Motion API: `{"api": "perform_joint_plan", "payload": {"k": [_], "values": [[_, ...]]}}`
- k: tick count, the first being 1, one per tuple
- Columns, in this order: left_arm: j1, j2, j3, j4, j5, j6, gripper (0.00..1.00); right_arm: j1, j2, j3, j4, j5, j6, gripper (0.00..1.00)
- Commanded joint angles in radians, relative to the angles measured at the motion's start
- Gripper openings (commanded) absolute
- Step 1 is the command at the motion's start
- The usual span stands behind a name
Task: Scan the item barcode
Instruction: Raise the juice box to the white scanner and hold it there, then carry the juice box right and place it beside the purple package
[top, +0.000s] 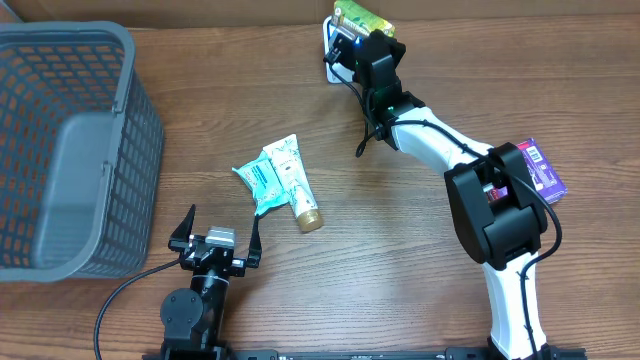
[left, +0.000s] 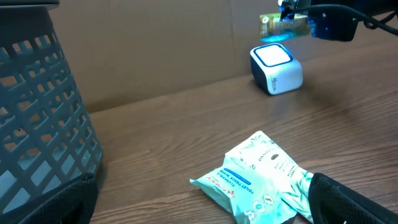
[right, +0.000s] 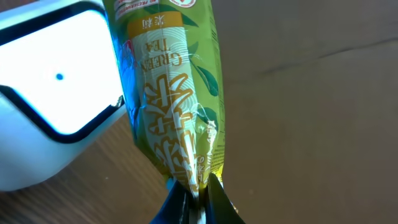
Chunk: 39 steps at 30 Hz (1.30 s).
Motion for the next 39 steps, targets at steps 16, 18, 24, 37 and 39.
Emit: {"api": "perform_joint_plan", "payload": {"k": [16,18,24,37,39], "values": [[0.006,-0.005,-0.004,-0.002,0.0,-0.003,1.0,0.052,-0.035,0.027,0.039,0.054,-0.003,0.04],[0.006,-0.005,-0.004,-0.002,0.0,-0.003,1.0,0.063,-0.039,0.027,0.038,0.054,0.0,0.04],[0.006,-0.005,-0.004,-0.002,0.0,-0.003,1.0,0.109,-0.105,0.027,-0.035,0.05,0.124,0.04],[0.006,-0.005,-0.004,-0.002,0.0,-0.003,1.0,0.187,-0.551,0.028,-0.761,-0.22,1.012,0.04],[0.006,-0.005,-0.004,-0.002,0.0,-0.003,1.0,0.159,-0.607,0.028,-0.886,-0.298,1.147,0.04]]}}
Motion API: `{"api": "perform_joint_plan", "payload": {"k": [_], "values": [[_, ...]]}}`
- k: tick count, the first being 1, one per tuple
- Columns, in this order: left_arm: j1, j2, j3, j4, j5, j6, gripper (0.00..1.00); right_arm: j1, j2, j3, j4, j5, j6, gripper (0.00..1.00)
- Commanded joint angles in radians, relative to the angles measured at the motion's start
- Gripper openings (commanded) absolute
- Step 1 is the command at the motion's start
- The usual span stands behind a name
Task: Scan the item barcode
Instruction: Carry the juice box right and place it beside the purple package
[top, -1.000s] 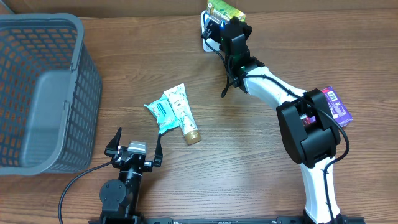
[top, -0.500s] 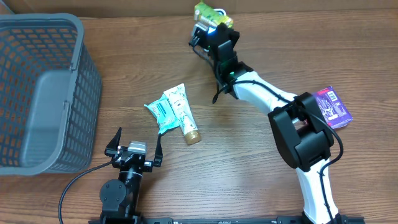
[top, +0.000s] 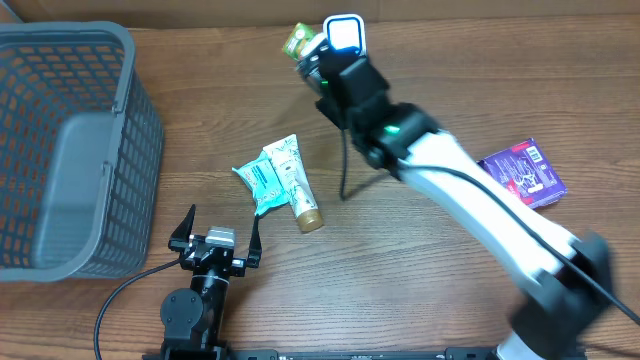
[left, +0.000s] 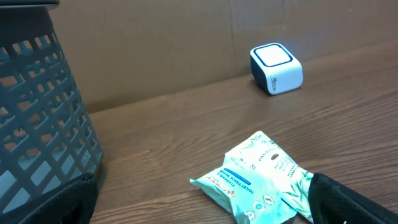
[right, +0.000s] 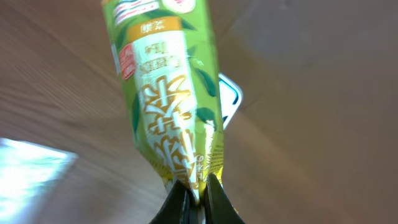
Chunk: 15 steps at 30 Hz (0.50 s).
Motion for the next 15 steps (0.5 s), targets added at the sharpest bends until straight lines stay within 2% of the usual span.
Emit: {"api": "perform_joint_plan", "payload": {"k": [1,4,10,12,15], "values": [[0.006,-0.005,-0.004,-0.002,0.0,-0.003,0.99,-0.064,-0.131,0.029,-0.124,-0.157,0.412,0.04],[0.006,-0.005,-0.004,-0.002,0.0,-0.003,1.0,-0.157,-0.176,0.029,-0.33,-0.179,0.609,0.04],[0.006,-0.005,-0.004,-0.002,0.0,-0.003,1.0,-0.343,-0.145,-0.014,-0.611,-0.18,0.934,0.04],[0.006,-0.005,-0.004,-0.002,0.0,-0.003,1.0,-0.387,-0.127,-0.062,-0.622,-0.193,0.986,0.04],[0.006,-0.005,-0.004,-0.002,0.0,-0.003,1.0,-0.436,-0.097,-0.192,-0.546,-0.251,0.988,0.04]]}}
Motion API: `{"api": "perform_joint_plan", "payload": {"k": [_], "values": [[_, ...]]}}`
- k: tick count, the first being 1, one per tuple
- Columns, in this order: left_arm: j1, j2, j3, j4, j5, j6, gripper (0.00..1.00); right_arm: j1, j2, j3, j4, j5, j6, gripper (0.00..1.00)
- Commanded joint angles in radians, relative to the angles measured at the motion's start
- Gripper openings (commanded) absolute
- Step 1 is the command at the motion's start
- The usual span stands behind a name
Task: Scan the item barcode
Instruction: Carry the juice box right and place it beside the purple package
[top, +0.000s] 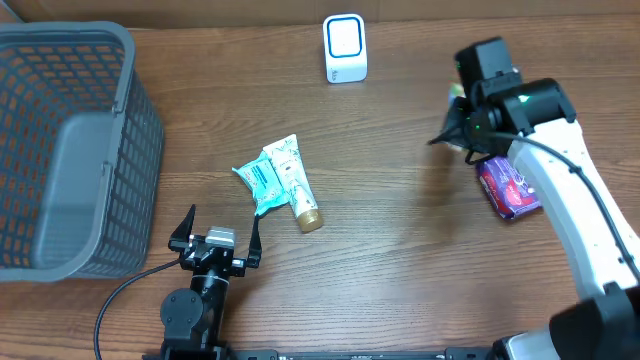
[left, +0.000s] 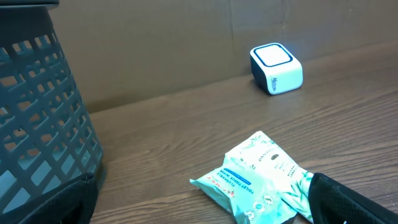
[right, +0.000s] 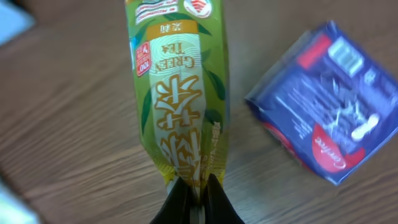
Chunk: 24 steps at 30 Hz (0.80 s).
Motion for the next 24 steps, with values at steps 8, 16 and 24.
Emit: {"api": "perform_joint_plan", "payload": {"k": [8,16,24], "values": [[0.006,-0.005,-0.004,-0.002,0.0,-0.003,1.0,-0.037,0.094,-0.333,0.303,-0.064,0.108,0.04],[0.006,-0.005,-0.004,-0.002,0.0,-0.003,1.0,-0.103,0.113,-0.416,0.427,0.139,0.318,0.04],[0.006,-0.005,-0.004,-0.002,0.0,-0.003,1.0,-0.195,0.113,-0.416,0.494,0.13,0.308,0.13]]}}
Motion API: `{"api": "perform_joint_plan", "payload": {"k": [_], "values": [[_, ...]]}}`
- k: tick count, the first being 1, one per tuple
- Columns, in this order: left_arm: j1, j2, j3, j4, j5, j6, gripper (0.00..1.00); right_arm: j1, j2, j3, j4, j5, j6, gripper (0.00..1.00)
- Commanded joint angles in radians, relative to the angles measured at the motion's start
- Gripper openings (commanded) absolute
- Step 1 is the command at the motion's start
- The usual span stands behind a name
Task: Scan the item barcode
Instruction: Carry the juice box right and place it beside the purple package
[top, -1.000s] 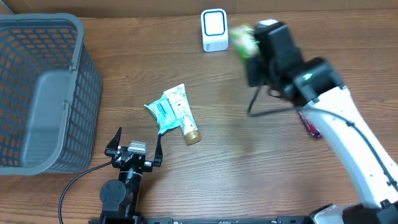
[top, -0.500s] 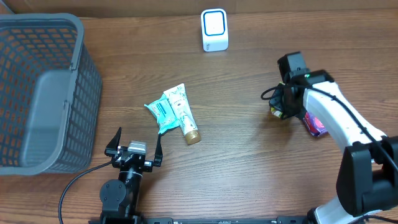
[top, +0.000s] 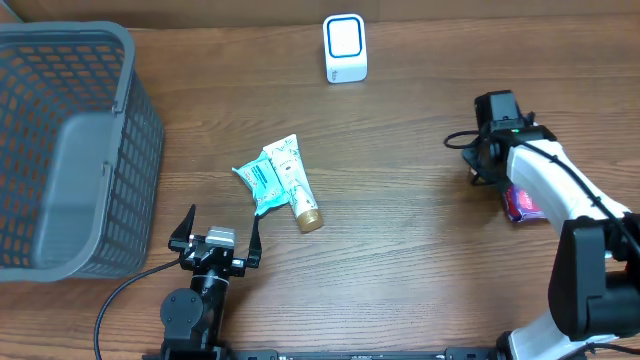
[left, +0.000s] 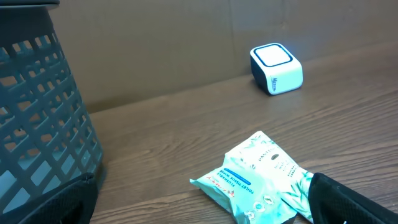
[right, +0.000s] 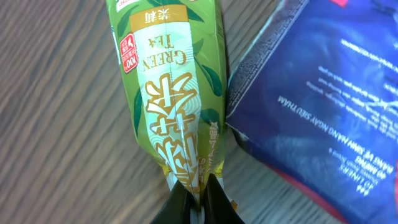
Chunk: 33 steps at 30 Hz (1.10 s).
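My right gripper (right: 196, 186) is shut on the bottom seam of a green tea packet (right: 174, 99). The packet hangs low over the wood, its edge right beside a purple box (right: 323, 87). From overhead the right gripper (top: 490, 165) is at the table's right side and covers the packet. The white barcode scanner (top: 345, 47) stands at the far edge, well to the left of that gripper, and also shows in the left wrist view (left: 276, 67). My left gripper (top: 215, 240) rests open near the front edge with nothing between its fingers.
A grey basket (top: 60, 150) fills the left side. A teal wipes pack (top: 260, 178) and a tube (top: 298, 192) lie mid-table just beyond the left gripper. The purple box (top: 524, 205) lies partly under the right arm.
My right gripper, still shut on the tea packet, has moved nearer the front and lower, close beside the purple box. The left arm has not moved.
The right gripper first held the tea packet over the lit scanner at the far edge. Then it held it just left of the scanner. Later it was at the right side above the purple box, which lay shifted from its first place; now it is low beside it.
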Motion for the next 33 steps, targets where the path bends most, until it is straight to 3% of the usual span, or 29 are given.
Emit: {"api": "perform_joint_plan", "payload": {"k": [1,2,4,5,9,17,22,26,30,33], "values": [[0.006,-0.005,-0.004,-0.002,0.0,-0.003,1.0,-0.04,0.002,-0.005,0.017,0.022,0.012,0.3],[0.006,-0.005,-0.004,-0.002,0.0,-0.003,1.0,-0.047,0.002,-0.003,0.018,0.004,0.01,0.54],[0.006,-0.005,-0.004,-0.002,0.0,-0.003,1.0,-0.053,0.001,0.004,0.02,-0.028,0.01,0.69],[0.006,-0.005,-0.004,-0.002,0.0,-0.003,1.0,-0.053,0.001,0.013,0.018,-0.047,0.007,0.75],[0.006,-0.005,-0.004,-0.002,0.0,-0.003,1.0,-0.05,-0.014,0.068,0.014,-0.16,-0.112,0.83],[0.006,-0.005,-0.004,-0.002,0.0,-0.003,0.99,0.049,-0.112,0.194,-0.015,-0.443,-0.416,0.83],[0.006,-0.005,-0.004,-0.002,0.0,-0.003,1.0,0.138,-0.107,0.192,-0.006,-0.626,-0.426,0.81],[0.006,-0.005,-0.004,-0.002,0.0,-0.003,1.0,0.255,-0.068,0.184,0.036,-0.632,-0.455,0.78],[0.006,-0.005,-0.004,-0.002,0.0,-0.003,1.0,0.367,0.0,0.187,0.089,-0.644,-0.454,0.66],[0.006,-0.005,-0.004,-0.002,0.0,-0.003,1.0,0.427,0.053,0.217,0.089,-0.643,-0.478,0.65]]}}
